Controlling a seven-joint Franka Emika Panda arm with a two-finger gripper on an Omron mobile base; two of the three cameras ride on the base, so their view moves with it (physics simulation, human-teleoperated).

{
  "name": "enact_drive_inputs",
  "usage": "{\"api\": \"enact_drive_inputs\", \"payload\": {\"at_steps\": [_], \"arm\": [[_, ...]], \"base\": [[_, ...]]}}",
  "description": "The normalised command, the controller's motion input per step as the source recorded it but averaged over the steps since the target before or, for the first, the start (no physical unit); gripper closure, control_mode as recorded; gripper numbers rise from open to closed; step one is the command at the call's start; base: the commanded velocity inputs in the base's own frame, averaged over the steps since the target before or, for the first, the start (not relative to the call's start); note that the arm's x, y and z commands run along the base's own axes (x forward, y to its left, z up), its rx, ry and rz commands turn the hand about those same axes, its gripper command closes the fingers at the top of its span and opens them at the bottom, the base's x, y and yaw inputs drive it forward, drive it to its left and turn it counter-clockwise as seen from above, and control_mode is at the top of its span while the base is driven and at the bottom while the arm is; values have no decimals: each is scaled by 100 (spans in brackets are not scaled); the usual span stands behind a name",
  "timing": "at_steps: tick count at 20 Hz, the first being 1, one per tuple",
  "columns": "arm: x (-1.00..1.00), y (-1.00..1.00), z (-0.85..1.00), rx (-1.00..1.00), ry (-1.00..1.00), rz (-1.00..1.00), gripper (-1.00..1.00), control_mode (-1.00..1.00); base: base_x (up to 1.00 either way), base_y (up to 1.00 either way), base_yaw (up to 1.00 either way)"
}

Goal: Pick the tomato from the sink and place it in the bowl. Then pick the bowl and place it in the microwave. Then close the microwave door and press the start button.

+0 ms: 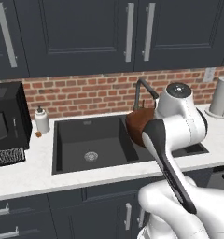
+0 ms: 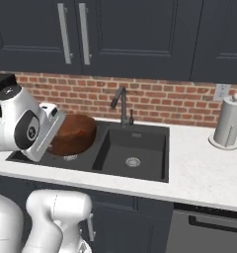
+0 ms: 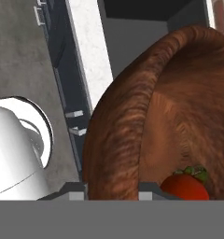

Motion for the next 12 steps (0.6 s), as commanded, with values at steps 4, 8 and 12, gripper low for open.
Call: {"api": "enact_drive_inputs", "payload": {"at_steps": [4, 8, 12], "arm": [[0, 0, 0, 0, 0, 0, 100, 100], [0, 0, 0, 0, 0, 0, 100, 100], [0, 0, 0, 0, 0, 0, 100, 100]], "base": [[-98, 0, 0], [-62, 11, 0], [-40, 5, -37]]}}
